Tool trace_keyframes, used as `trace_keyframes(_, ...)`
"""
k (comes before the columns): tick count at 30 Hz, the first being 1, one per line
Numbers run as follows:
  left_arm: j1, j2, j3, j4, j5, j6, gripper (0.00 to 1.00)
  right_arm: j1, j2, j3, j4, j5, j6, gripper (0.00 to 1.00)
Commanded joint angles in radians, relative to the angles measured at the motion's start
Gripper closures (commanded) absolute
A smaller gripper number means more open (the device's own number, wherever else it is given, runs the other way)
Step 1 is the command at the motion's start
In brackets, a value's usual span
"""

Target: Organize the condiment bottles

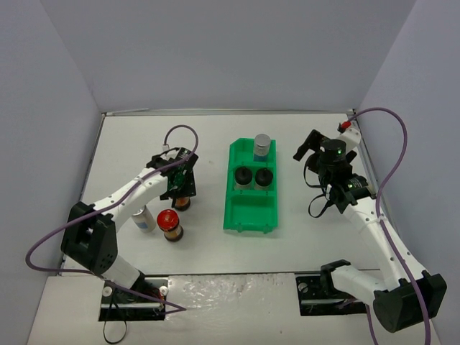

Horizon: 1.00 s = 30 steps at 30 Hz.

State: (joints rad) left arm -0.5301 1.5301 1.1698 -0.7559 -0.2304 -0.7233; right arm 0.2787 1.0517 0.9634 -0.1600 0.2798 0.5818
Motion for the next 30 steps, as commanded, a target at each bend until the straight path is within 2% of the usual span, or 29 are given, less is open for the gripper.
trace_keyframes(1,-0.002,-0.009,0.05,0.023,-0.009,-0.001,1.0,0.006,-0.013,-0.002,0.062,0.01,0.013,0.0)
trace_keyframes(6,-0.017,-0.039,0.102,0.019,-0.062,0.065,1.0,0.005,-0.014,-0.004,0.062,0.011,0.012,0.0)
trace_keyframes(12,-0.087,-0.088,0.262,0.019,-0.149,0.216,1.0,0.006,-0.007,0.002,0.063,0.016,0.017,0.0)
trace_keyframes(22,-0.229,0.031,0.52,-0.077,-0.095,0.325,1.0,0.005,-0.018,0.002,0.062,0.026,0.018,0.0)
trace_keyframes(30,-0.423,0.124,0.627,-0.09,-0.06,0.391,1.0,0.005,-0.024,0.0,0.062,0.048,0.019,0.0)
